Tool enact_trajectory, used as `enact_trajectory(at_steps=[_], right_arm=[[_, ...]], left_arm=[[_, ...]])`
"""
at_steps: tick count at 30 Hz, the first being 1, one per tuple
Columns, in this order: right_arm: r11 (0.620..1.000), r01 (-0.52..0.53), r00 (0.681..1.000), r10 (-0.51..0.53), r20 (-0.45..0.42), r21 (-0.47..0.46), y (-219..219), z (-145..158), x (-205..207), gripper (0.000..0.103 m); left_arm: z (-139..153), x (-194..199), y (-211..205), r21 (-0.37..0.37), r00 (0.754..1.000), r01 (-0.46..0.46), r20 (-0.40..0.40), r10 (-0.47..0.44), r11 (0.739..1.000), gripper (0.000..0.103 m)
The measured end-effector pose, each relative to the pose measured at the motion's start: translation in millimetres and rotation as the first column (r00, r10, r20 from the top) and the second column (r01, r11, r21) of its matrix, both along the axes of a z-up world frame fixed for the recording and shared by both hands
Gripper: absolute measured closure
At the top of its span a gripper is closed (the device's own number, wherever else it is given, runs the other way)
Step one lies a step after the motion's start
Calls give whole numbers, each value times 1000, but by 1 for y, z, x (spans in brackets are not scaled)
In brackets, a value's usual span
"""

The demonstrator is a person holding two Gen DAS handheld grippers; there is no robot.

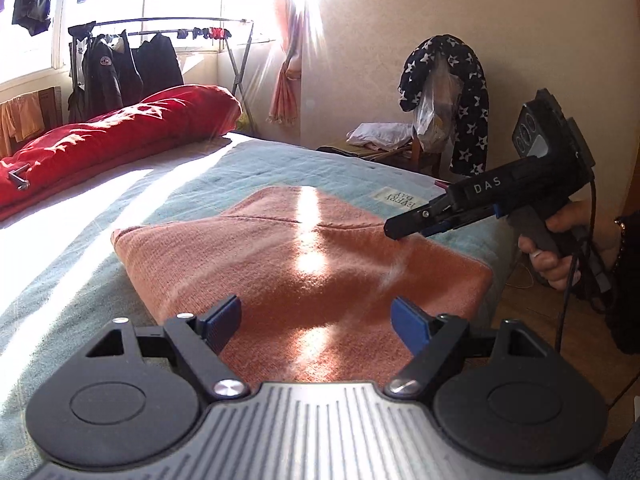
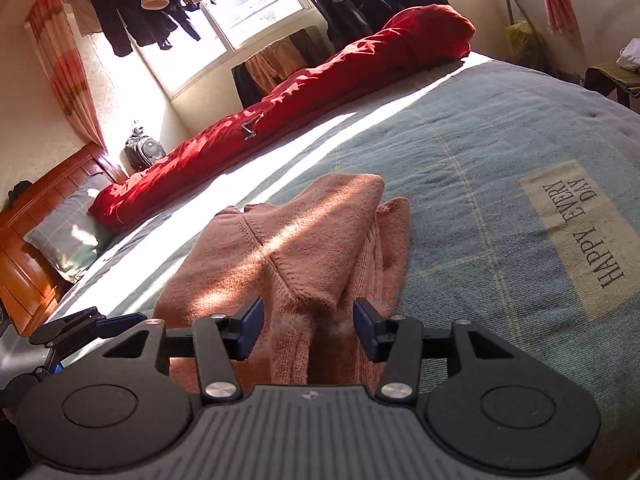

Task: Fold clothes
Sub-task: 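Close the right gripper on the folded edge of the sweater, then lift the gripped sweater edge upward with the right gripper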

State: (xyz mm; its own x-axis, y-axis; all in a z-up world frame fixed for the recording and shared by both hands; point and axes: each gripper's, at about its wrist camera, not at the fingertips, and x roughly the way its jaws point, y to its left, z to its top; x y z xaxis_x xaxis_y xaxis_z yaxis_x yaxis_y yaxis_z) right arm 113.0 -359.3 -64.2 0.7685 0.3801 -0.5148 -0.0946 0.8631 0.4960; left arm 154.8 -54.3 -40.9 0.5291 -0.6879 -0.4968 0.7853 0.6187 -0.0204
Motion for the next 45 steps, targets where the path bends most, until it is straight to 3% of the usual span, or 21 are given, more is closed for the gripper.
enact_trajectory(at_steps=[3, 5, 11, 16, 19, 21, 24, 28, 31, 35, 41, 45], right_arm=[[1000, 5, 1000, -4, -20, 15, -1, -5, 16, 53], [1000, 8, 999, -7, -33, 25, -2, -8, 27, 66], [1000, 15, 997, -15, -79, -2, -4, 4, 30, 71], [998, 45, 993, -40, -114, 44, -6, -3, 29, 69], [999, 29, 995, -27, -93, 23, -8, 14, 34, 67], [1000, 15, 997, -15, -75, 0, -8, 28, 37, 66], [999, -11, 999, 9, -45, -36, -9, 49, 44, 66], [980, -139, 990, 140, -1, -140, 4, 85, 84, 66], [931, -278, 958, 285, -2, -238, 25, 101, 127, 66], [841, -448, 889, 454, -55, -303, 54, 103, 189, 66], [754, -596, 802, 573, -167, -276, 87, 69, 266, 66], [734, -638, 770, 601, -214, -234, 99, 39, 293, 66]], left_arm=[[1, 19, -3, 0, 1000, -4, -13, 4, 1000, 21], [3, 30, -6, 5, 1000, -2, -26, 2, 1000, 21], [17, 71, -19, 9, 1000, 19, -18, -19, 1000, 21], [-21, 124, -40, 56, 986, 26, -165, -16, 998, 6], [-8, 129, -41, 46, 981, 48, -190, -39, 998, 6], [0, 136, -34, -6, 976, 41, -212, -41, 999, 6], [-10, 154, -31, 19, 947, 11, -322, -5, 1000, 6], [0, 143, -25, 12, 952, 3, -307, 1, 1000, 6], [10, 128, -16, 2, 957, -38, -287, 37, 999, 5], [12, 104, -9, 79, 963, -98, -244, 114, 992, 5], [15, 75, -3, 140, 947, -214, -212, 241, 967, 5], [17, 66, 2, 133, 921, -286, -234, 311, 949, 5]])
